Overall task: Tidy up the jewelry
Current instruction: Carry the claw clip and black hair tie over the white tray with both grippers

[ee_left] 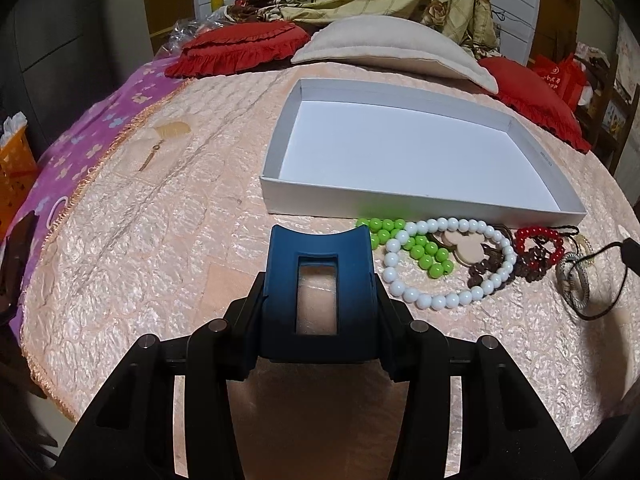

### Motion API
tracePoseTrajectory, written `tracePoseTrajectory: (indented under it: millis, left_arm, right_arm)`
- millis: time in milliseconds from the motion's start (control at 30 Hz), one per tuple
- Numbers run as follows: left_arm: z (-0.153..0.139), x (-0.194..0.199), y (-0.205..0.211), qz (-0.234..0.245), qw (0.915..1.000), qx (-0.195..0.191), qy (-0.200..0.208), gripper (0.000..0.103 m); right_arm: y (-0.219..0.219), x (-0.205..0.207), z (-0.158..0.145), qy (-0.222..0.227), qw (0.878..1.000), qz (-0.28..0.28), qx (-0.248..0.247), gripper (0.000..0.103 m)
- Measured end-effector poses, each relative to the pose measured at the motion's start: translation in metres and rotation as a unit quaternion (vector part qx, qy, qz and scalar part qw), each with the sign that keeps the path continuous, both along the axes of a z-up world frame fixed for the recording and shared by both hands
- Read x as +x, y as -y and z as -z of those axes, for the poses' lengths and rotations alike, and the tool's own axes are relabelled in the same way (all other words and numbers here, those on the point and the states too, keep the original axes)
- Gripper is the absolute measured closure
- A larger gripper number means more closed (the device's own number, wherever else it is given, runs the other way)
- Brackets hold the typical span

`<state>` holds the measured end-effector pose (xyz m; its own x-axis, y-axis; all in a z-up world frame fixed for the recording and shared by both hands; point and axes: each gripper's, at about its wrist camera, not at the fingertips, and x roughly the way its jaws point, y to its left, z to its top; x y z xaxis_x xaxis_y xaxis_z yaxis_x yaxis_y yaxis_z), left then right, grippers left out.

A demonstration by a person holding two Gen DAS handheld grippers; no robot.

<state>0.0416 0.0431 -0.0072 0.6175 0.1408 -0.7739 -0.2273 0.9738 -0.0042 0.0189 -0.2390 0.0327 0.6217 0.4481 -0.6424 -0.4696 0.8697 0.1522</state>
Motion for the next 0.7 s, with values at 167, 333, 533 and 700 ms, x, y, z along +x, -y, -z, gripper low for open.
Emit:
tracePoseTrajectory:
  millis: [167, 333, 533, 700]
  left_arm:
    - [0.002, -0.001, 0.003, 0.004, 0.9999, 0.011, -0.001, 0.057]
    - [0.003, -0.001, 0.001, 0.005, 0.9999, 0.011, 0.000, 0.057]
    - [0.004, 0.001, -0.001, 0.003, 1.0000, 0.009, -0.001, 0.057]
    - [0.004, 0.001, 0.001, 0.006, 0.9999, 0.011, -0.003, 0.057]
  right_arm:
    - [-0.012, 0.000, 0.001, 0.000, 1.000, -0.007, -0.002, 0.100]
    - [-0.024, 0.001, 0.000, 0.004, 1.000, -0.012, -0.001, 0.100]
    - [-0.028, 0.005, 0.003, 0.003, 1.000, -0.006, 0.002, 0.100]
    - [-0.031, 0.007, 0.002, 0.005, 1.000, -0.003, 0.003, 0.100]
